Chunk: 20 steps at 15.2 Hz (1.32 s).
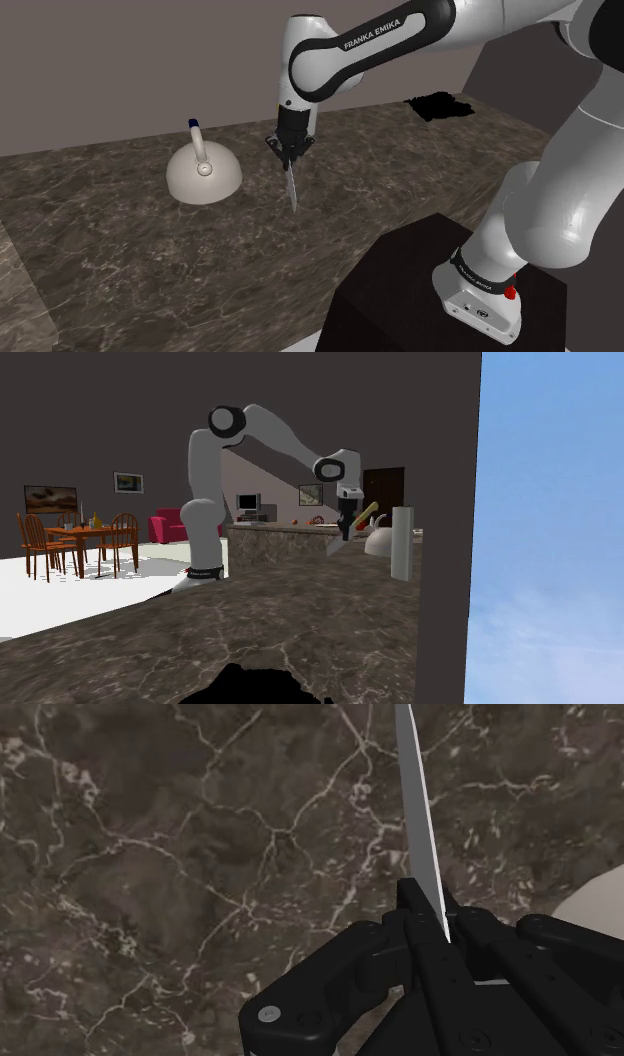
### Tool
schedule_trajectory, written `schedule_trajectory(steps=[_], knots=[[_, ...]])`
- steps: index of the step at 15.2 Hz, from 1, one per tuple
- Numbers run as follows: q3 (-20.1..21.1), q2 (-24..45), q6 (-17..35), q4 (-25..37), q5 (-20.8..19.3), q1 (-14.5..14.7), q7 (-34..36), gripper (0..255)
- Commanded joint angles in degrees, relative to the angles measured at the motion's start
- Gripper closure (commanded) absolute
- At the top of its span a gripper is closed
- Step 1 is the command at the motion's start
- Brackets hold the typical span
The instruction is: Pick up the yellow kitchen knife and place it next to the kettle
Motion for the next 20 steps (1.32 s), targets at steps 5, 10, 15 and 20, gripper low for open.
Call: schedule_trajectory(steps=[5, 10, 15, 20], knots=[[0.21, 2.61, 4.28, -2.23, 0.4, 0.23, -0.66, 255], [0.27, 4.12, 6.77, -3.23, 0.64, 0.29, -1.09, 255], [0.27, 4.13, 6.77, -3.23, 0.64, 0.29, -1.09, 255], [0.27, 4.12, 6.77, -3.23, 0.64, 0.28, -1.09, 0]])
